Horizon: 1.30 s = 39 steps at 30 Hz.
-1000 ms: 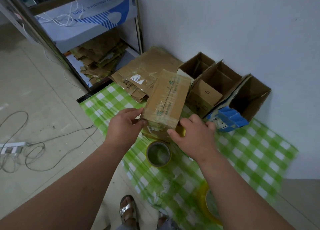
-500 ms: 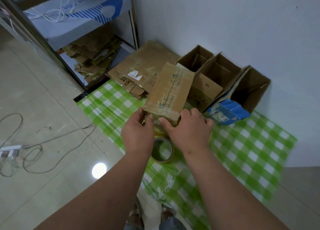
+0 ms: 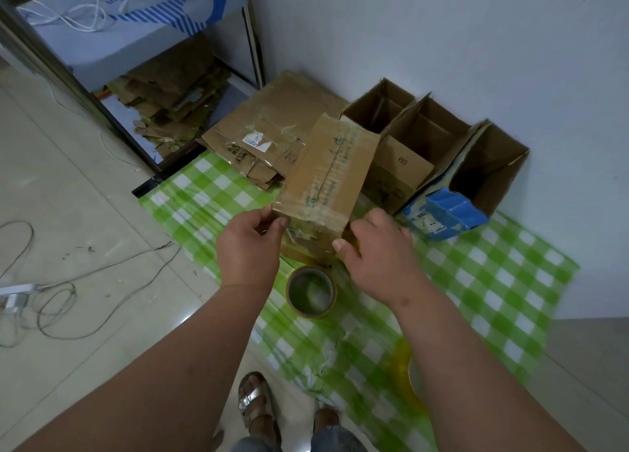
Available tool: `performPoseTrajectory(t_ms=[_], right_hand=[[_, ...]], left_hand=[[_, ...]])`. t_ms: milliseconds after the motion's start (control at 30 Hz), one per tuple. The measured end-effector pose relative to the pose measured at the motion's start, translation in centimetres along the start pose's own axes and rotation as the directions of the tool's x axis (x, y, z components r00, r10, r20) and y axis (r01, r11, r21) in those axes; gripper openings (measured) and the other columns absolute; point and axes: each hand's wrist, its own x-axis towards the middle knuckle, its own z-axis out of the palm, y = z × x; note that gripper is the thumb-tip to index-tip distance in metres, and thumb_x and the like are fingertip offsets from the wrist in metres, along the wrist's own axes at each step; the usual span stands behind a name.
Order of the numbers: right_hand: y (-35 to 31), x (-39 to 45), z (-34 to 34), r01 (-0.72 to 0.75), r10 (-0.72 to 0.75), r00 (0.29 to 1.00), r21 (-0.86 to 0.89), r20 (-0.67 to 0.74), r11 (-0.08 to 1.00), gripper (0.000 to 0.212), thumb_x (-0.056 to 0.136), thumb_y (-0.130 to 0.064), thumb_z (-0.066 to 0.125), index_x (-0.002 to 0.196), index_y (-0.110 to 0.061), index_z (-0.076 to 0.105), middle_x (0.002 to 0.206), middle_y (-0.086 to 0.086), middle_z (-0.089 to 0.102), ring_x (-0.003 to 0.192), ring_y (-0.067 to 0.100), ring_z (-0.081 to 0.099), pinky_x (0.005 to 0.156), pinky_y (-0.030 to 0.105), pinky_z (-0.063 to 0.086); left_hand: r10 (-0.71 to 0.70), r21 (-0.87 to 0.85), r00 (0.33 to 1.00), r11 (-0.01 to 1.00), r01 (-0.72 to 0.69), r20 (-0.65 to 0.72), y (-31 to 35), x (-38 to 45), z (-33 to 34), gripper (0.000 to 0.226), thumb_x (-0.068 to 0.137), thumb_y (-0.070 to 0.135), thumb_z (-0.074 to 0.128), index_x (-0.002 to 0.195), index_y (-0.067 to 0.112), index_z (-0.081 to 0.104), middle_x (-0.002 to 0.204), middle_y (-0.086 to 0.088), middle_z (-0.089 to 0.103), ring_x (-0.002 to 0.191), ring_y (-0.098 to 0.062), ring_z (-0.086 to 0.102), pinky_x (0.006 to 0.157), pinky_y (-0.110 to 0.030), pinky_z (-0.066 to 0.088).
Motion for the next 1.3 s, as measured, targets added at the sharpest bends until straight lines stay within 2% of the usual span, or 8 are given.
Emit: performPoseTrajectory(t_ms=[167,367,533,700,900,1133,1233,1300], right_hand=[[0.8,0.3,-0.4,-0.042,0.038,0.999,0.165,0.025,0.985,0.031,0.096,-0.035,0.056,0.116,-0.013,0.063,0.102,-0.004,0.041,0.089,0.018,0.05,0.078,0.034,0.044],[0.2,0.7,0.0,-0.087,0.095,0.995,0.161,-0.044,0.983,0.029,0.093,-0.045,0.058,0.104,-0.019,0.062,0.092,-0.008,0.038,0.075,0.015,0.048,0.059,0.029,0.033],[-0.6,0.6,0.1,-0.063,0.074,0.995,0.145,-0.07,0.987,0.032,0.091,-0.05,0.056,0.101,-0.02,0.059,0.093,-0.007,0.035,0.075,0.015,0.047,0.054,0.026,0.029],[-2.0,1.1,-0.2,-0.055,0.064,0.996,0.137,-0.06,0.989,0.035,0.094,-0.05,0.051,0.098,-0.017,0.061,0.094,-0.004,0.038,0.079,0.017,0.05,0.062,0.032,0.042],[-4.5,0.1,0.7,-0.072,0.117,0.983,0.286,-0.143,0.955,0.02,0.095,-0.029,0.058,0.099,-0.01,0.065,0.096,-0.002,0.04,0.076,0.019,0.05,0.069,0.034,0.047],[-6.3,-1.1,3.0,-0.221,0.218,0.972,0.653,0.087,0.725,0.046,0.088,-0.017,0.065,0.132,-0.028,0.055,0.116,-0.007,0.043,0.1,0.012,0.055,0.089,0.027,0.048],[-6.0,-1.1,3.6,-0.349,0.322,0.924,0.795,0.205,0.495,0.051,0.089,-0.019,0.069,0.133,-0.033,0.047,0.115,-0.007,0.057,0.097,0.008,0.061,0.068,0.015,0.047],[-5.8,-1.2,3.8,-0.392,0.335,0.908,0.796,0.253,0.461,0.054,0.092,-0.023,0.067,0.139,-0.028,0.04,0.106,-0.01,0.064,0.089,0.0,0.062,0.061,0.01,0.042]], left_hand=[[-0.08,-0.055,0.996,0.995,0.077,-0.048,0.6,-0.1,0.6,0.023,0.088,0.027,0.073,0.109,0.02,0.075,0.071,0.025,0.062,0.06,0.02,0.054,0.056,0.003,0.038],[-0.087,-0.044,0.993,0.995,0.084,-0.075,1.6,-0.4,0.9,0.031,0.096,0.028,0.061,0.124,0.018,0.068,0.073,0.011,0.068,0.054,0.006,0.055,0.055,-0.013,0.043],[-0.001,-0.001,0.998,1.0,0.001,0.059,1.4,-1.1,0.7,0.054,0.088,0.037,0.065,0.137,0.016,0.057,0.125,0.005,0.06,0.114,-0.006,0.057,0.094,-0.026,0.045],[-0.015,0.018,0.969,1.0,0.01,0.247,1.8,-1.2,0.8,0.091,0.086,0.049,0.068,0.157,0.016,0.021,0.156,-0.001,0.031,0.142,-0.015,0.032,0.113,-0.038,0.037],[0.054,-0.109,0.927,0.994,-0.014,0.371,3.4,-0.1,0.1,0.088,0.085,0.034,0.073,0.155,0.021,0.022,0.161,0.0,0.024,0.147,-0.018,0.024,0.117,-0.044,0.03],[0.054,-0.003,0.916,0.998,-0.057,0.397,3.3,2.5,-1.4,0.09,0.085,0.024,0.076,0.157,0.026,0.021,0.162,0.011,0.012,0.146,-0.015,0.021,0.118,-0.038,0.028],[-0.027,-0.011,0.924,0.999,0.034,0.38,2.9,2.6,-1.3,0.085,0.087,0.027,0.074,0.156,0.032,0.023,0.148,-0.002,0.028,0.131,-0.021,0.043,0.11,-0.041,0.041],[-0.055,-0.063,0.913,0.994,0.088,0.404,3.0,2.7,-1.0,0.076,0.091,0.027,0.07,0.154,0.035,0.028,0.142,0.0,0.04,0.118,-0.021,0.056,0.102,-0.041,0.048]])
